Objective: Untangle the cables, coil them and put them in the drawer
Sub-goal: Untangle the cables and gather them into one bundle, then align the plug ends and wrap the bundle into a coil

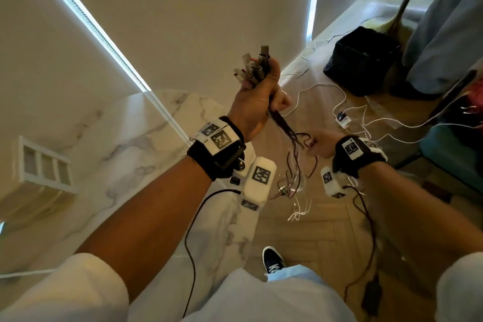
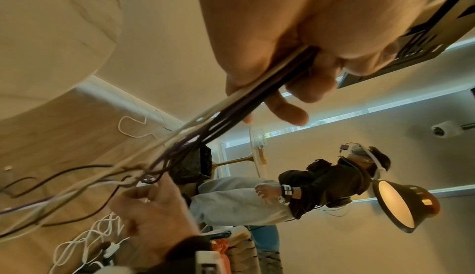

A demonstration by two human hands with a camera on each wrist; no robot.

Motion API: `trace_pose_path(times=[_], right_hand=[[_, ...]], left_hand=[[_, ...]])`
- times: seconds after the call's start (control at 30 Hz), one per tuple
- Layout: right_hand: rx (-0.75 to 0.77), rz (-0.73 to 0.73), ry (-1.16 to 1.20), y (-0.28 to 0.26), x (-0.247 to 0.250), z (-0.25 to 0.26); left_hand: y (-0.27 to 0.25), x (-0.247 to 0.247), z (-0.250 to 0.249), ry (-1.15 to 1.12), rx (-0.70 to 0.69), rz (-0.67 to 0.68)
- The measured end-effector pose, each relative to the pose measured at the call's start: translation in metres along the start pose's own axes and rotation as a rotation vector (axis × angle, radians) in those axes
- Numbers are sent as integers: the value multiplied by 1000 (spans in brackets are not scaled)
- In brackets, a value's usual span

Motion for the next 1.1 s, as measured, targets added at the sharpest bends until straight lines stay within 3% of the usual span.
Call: trace_pose_path(times=[0.07, 0.17, 0.23, 0.37, 0.43, 0.63, 0.87, 0.9, 1.03, 1.1], right_hand=[[68, -77, 86, -5, 20, 16], [329, -341, 507, -36, 61, 80], [492, -355, 688, -61, 76, 127], [687, -278, 446, -87, 81, 191], [689, -245, 297, -88, 76, 203], [759, -358, -10, -89, 56, 226], [773, -265, -108, -90, 39, 242], [782, -226, -42, -91, 38, 242], [731, -137, 630, -85, 36, 224], [676, -77, 772, -75, 21, 216]], left_hand=[[3, 6, 10, 47, 63, -24], [6, 14, 31, 93, 144, -60], [6, 17, 42, 125, 164, -72], [2, 22, 51, 167, 145, -76], [-1, 24, 51, 184, 150, -86], [-15, 33, 48, 68, 117, -144], [-20, 53, 46, 140, 105, -180], [-20, 58, 48, 160, 111, -175], [-23, 67, 45, 8, 143, -112], [-27, 72, 41, -86, 154, -70]])
Point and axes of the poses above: each hand's wrist, its own y-axis towards the middle knuckle, its own x-axis out of the back of the hand, z = x × y, the point moved 5 cm from there along y, towards the middle knuckle, and after that the axes turned 10 degrees about x, right-handed, at the moved point
